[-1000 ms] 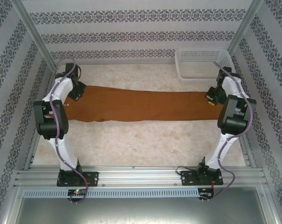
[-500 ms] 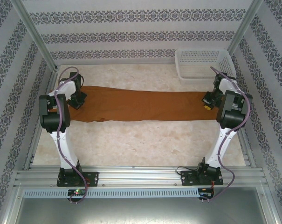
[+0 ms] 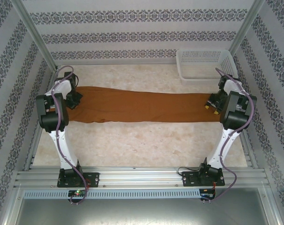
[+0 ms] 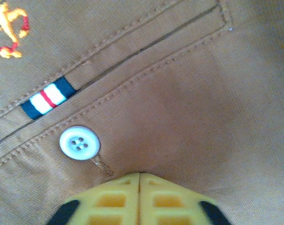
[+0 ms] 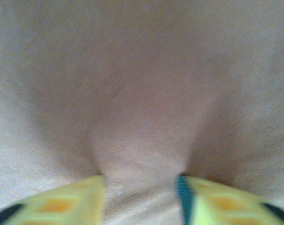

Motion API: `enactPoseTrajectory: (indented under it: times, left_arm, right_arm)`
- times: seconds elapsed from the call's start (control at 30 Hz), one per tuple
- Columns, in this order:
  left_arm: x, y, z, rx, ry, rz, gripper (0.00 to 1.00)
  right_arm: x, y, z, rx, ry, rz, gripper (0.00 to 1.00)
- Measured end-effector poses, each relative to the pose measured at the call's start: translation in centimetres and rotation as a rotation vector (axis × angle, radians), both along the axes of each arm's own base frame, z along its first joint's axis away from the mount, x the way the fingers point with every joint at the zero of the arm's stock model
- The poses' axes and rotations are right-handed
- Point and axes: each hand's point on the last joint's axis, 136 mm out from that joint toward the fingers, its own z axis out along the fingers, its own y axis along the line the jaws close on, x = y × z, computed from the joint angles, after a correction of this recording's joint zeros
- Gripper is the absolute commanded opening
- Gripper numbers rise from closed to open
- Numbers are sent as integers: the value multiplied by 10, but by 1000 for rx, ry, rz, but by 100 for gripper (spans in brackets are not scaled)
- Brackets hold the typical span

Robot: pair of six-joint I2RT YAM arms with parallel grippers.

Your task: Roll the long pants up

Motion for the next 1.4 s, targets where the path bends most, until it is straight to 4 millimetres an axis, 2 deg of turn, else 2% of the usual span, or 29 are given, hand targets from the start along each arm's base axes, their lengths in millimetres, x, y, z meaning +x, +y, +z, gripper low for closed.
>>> enactPoseTrajectory:
  times: [0.03, 0.13, 0.27, 0.37, 0.43, 0.6, 0.83, 1.0, 1.1, 1.2, 1.23, 1.3, 1.33, 1.4]
  left_arm:
    - [3, -1, 0, -11, -16, -4, 100]
    - [13, -7, 6, -47, -64, -27, 100]
    - [21, -14, 19, -86, -119, -54, 100]
    - [24, -15, 35, -92, -159, -65, 100]
    - [25, -15, 47, -89, -187, -69, 100]
    - [29, -13, 66, -79, -237, -69, 100]
    - [31, -12, 67, -80, -248, -66, 100]
    - [31, -12, 67, -80, -249, -65, 100]
    - [32, -12, 68, -79, -253, -65, 100]
    - [35, -12, 71, -78, -261, -62, 100]
    - [35, -12, 72, -78, -264, -60, 100]
    - [37, -13, 74, -78, -269, -60, 100]
    - [38, -14, 75, -78, -272, -60, 100]
    - [38, -14, 75, -79, -275, -58, 100]
  right_arm:
    - [-1, -3, 3, -3, -5, -6, 72]
    - [-5, -21, 16, -19, -15, -47, 73]
    - [-12, -68, 34, -69, -47, -144, 73]
    - [-26, -94, 37, -99, -37, -204, 73]
    - [-33, -102, 34, -110, -23, -223, 73]
    - [-40, -96, 22, -100, 9, -216, 72]
    - [-38, -88, -6, -79, 48, -188, 72]
    - [-35, -89, -6, -79, 52, -170, 69]
    - [-33, -89, -6, -73, 59, -157, 61]
    - [-29, -86, -7, -75, 61, -130, 45]
    - [-27, -85, -7, -76, 60, -123, 36]
    - [-25, -83, -7, -81, 59, -113, 9]
    - [-25, -83, -7, -86, 61, -112, 0]
    - [-25, -84, -6, -94, 65, -114, 0]
